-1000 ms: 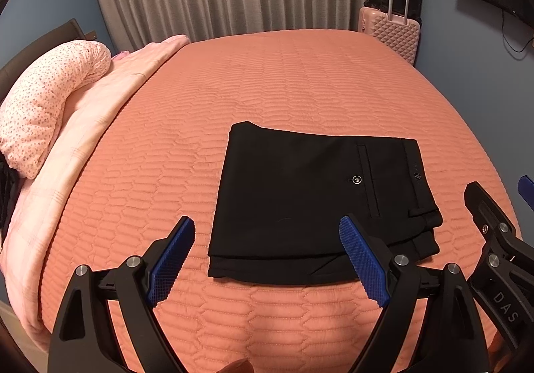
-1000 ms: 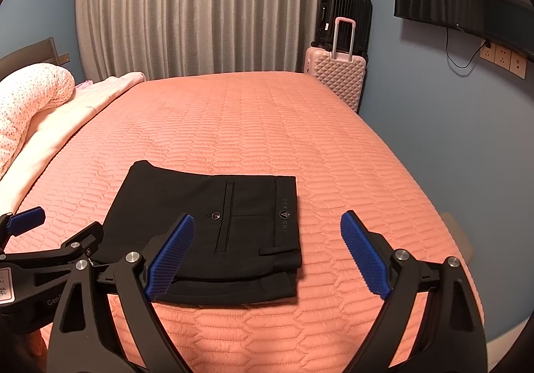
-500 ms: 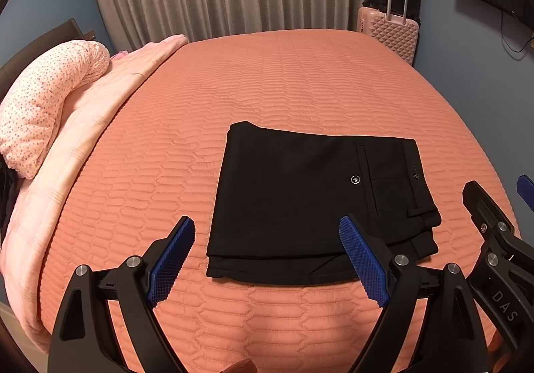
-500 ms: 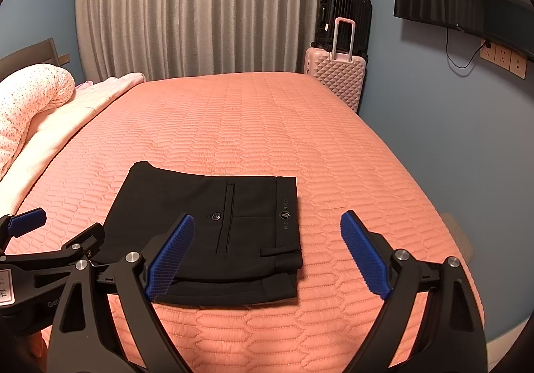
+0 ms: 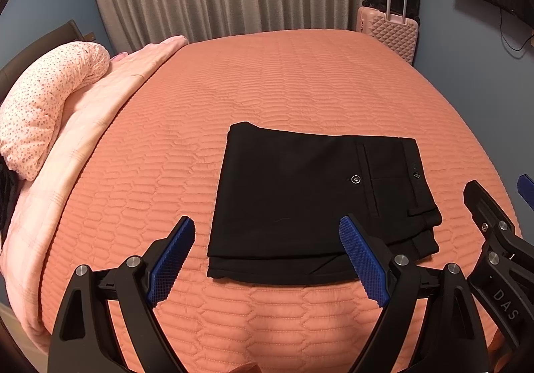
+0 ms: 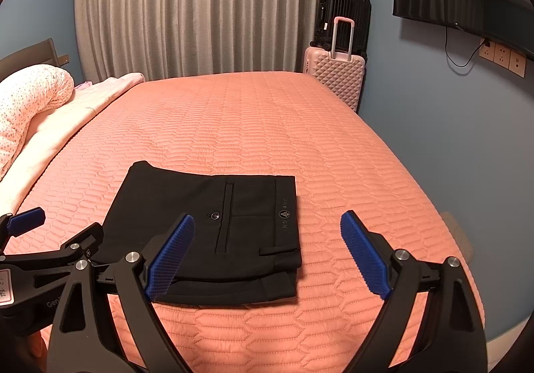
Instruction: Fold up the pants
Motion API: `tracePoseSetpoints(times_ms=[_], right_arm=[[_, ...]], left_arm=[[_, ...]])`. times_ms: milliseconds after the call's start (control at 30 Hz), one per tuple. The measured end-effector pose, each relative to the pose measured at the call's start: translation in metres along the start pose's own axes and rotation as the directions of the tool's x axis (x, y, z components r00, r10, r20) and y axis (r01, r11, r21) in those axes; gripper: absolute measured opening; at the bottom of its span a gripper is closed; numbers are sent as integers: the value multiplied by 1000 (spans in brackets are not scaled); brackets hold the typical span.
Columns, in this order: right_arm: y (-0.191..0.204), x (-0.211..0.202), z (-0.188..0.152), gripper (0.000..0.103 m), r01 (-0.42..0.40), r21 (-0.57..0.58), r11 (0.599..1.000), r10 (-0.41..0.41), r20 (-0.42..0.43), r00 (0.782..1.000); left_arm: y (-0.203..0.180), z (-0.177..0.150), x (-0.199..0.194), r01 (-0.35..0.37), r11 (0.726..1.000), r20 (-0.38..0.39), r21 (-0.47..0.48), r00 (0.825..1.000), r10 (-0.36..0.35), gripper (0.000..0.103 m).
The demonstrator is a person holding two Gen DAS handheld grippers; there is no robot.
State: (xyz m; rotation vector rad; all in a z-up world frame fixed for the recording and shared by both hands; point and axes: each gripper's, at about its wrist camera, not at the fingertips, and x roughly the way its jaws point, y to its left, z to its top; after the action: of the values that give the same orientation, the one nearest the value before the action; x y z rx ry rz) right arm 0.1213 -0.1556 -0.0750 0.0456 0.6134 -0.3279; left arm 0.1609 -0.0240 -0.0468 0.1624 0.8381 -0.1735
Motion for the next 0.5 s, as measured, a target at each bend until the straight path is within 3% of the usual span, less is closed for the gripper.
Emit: tracePoseSetpoints(times_ms=[367, 433, 500], right_arm=[[-2, 2, 1, 88, 1, -4, 1000, -1, 1, 1000], [-2, 3, 2, 88, 1, -4, 1000, -1, 0, 1000], [-2, 3, 2, 88, 1, -3, 1000, -1, 1, 1000]], left_arm=[[4, 0, -1, -4, 1000, 13, -12, 1000, 5, 87], [4, 0, -4, -24, 1000, 28, -6, 999, 24, 98], [3, 0, -6, -25, 1000, 42, -7, 999, 26, 98]])
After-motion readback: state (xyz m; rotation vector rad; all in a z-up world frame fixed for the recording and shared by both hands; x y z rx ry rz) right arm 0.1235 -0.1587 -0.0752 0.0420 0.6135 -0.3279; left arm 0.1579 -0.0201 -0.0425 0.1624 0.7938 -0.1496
